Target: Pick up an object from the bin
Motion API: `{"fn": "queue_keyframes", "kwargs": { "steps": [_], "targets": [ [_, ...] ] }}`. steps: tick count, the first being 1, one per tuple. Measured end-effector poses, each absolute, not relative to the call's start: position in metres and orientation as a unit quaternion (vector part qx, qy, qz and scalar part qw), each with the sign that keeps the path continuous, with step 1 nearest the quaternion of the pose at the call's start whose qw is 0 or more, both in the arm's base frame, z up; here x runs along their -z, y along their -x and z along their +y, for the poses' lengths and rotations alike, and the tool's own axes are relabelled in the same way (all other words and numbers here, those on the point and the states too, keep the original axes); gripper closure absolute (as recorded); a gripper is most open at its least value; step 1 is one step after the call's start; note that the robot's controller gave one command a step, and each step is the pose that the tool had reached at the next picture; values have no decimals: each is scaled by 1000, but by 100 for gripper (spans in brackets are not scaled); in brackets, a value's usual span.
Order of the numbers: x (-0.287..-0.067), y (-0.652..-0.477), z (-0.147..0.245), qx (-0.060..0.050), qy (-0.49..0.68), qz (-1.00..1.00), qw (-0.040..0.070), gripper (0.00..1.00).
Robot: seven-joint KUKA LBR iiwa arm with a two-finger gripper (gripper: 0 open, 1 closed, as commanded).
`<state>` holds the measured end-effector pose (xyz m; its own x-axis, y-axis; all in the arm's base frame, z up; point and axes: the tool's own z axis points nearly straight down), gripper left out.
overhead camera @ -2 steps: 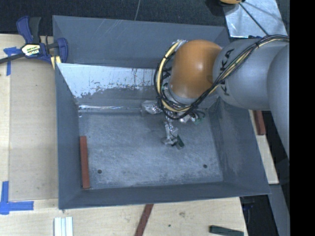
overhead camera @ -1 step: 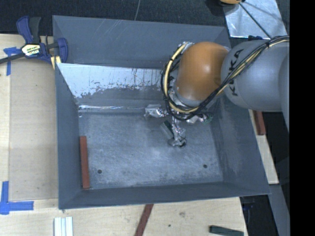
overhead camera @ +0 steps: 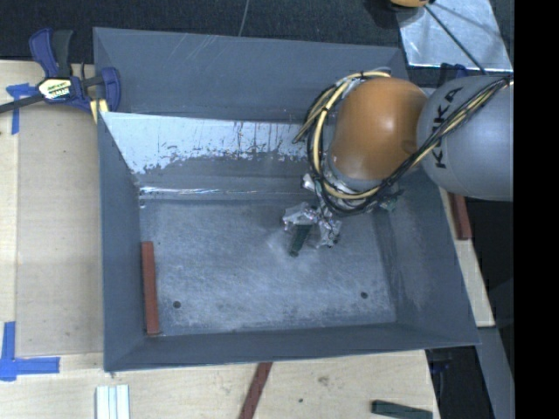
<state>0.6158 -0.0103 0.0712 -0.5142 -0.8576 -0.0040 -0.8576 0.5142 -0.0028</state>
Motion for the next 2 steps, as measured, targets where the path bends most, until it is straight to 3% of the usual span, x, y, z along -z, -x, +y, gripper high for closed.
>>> {"fn": "queue_keyframes", "kwargs": {
  "steps": [1, 2],
  "targets": [
    [-71, -616, -10, 0, 493, 870, 2, 100],
    [-216, -607, -36, 0, 496, 868, 2, 100]
  ]
}}
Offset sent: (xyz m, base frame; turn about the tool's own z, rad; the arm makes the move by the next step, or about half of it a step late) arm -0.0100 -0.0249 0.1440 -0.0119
